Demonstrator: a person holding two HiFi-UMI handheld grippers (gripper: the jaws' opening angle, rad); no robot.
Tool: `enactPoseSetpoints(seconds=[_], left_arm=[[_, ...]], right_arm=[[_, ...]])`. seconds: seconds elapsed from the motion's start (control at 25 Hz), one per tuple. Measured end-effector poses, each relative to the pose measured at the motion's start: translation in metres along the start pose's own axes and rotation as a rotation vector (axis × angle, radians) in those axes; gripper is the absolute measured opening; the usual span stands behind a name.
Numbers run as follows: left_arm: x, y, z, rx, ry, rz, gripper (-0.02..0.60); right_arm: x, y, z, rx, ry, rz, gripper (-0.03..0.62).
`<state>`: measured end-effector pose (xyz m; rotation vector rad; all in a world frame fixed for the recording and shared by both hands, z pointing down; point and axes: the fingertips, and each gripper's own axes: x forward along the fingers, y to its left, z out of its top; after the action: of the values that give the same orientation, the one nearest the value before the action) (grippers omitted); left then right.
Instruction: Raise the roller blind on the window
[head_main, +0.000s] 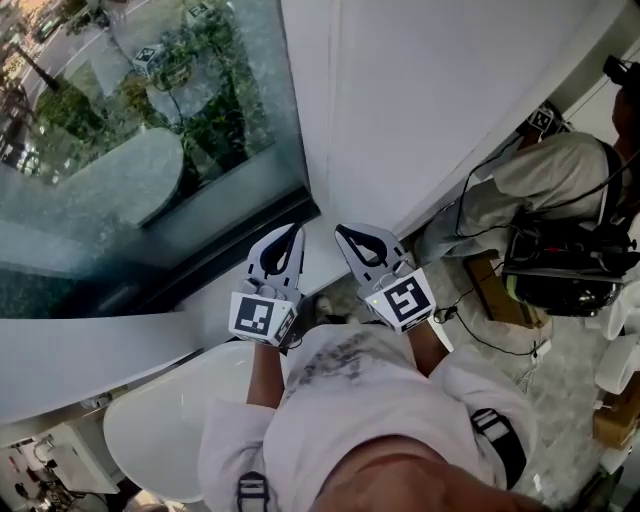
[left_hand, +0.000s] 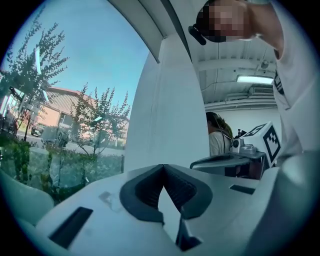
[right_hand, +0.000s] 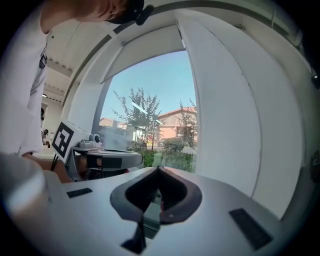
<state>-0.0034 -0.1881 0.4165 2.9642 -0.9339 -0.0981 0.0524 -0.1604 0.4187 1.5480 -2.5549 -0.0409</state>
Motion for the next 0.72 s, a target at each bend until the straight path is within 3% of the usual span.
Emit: enactPoseSetpoints(seconds=[0.48, 0.72], left_arm=[[-0.004, -0.002, -0.010, -0.012, 0.017, 0.017, 0.009], [-0.003, -0.002, -0.011, -0.011, 0.026, 0.014, 0.009]], right_arm=[[-0.001, 0.001, -0.016, 0.027, 0.058, 0.009, 0.061], [0.001, 0.002, -0.011, 0.017, 0.040, 0.008, 0.061]])
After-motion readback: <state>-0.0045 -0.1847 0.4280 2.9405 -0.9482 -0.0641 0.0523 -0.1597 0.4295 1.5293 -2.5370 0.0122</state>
